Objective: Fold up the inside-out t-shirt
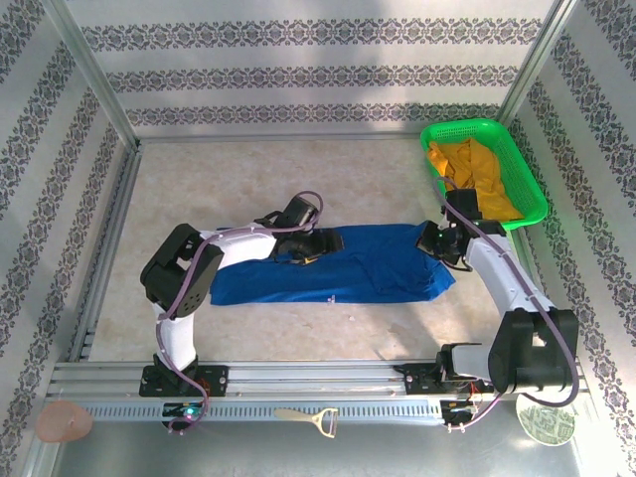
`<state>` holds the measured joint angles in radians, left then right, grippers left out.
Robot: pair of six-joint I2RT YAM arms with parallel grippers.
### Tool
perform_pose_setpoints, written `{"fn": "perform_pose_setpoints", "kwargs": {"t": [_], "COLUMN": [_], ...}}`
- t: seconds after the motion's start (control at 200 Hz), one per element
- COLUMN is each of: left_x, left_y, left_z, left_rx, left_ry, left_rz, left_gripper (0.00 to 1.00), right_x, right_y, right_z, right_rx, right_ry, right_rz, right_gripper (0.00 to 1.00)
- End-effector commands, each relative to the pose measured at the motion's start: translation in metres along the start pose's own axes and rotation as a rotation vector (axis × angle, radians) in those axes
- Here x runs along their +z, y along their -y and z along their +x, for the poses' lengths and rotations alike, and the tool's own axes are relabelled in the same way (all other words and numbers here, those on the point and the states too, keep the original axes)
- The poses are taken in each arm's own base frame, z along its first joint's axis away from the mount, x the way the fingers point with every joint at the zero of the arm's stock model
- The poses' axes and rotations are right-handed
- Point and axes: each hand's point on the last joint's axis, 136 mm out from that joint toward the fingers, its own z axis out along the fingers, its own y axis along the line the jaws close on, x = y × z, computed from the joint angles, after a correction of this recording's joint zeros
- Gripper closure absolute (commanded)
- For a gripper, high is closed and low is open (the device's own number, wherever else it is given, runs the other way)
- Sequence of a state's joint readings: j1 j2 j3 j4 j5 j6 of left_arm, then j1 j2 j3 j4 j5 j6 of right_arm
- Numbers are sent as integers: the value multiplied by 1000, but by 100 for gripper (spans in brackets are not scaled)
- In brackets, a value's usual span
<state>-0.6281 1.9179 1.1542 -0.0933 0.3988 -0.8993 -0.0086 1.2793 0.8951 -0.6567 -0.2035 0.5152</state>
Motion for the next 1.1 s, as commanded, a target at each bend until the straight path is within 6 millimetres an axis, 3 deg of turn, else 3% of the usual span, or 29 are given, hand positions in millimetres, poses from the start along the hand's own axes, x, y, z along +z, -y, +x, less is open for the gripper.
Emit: {"fn": "perform_pose_setpoints", "kwargs": {"t": [0.0, 0.065, 0.165, 0.315, 0.44, 0.605, 0.774, 1.094], "left_x": [-8, -29, -63, -108, -135, -137, -139, -131], "left_y": [18, 24, 3, -66, -119, -161, -187, -187], "left_z": [-9, -23, -42, -61, -60, -43, -45, -43], "left_rx": [-7, 17, -3, -95, -132, -161, -183, -169], "left_ry": [39, 71, 113, 152, 151, 95, 124, 92], "left_rz": [14, -8, -68, -141, -208, -253, -262, -201], "left_gripper": [22, 20, 18, 17, 16, 16, 15, 16], "right_x": [-15, -18, -20, -21, -22, -18, -13, -12], "right_y": [-7, -11, -16, -16, -16, -16, -33, -110], "right_z": [-8, -10, -11, -10, -10, -5, 9, 50], "right_rx": [-21, -23, -27, -26, -30, -44, -90, -176], "right_ry": [19, 21, 17, 17, 15, -1, -17, 5], "right_rz": [-27, -41, -60, -64, -57, -28, 4, -3], "right_gripper": [100, 100, 100, 100, 100, 100, 100, 100]}}
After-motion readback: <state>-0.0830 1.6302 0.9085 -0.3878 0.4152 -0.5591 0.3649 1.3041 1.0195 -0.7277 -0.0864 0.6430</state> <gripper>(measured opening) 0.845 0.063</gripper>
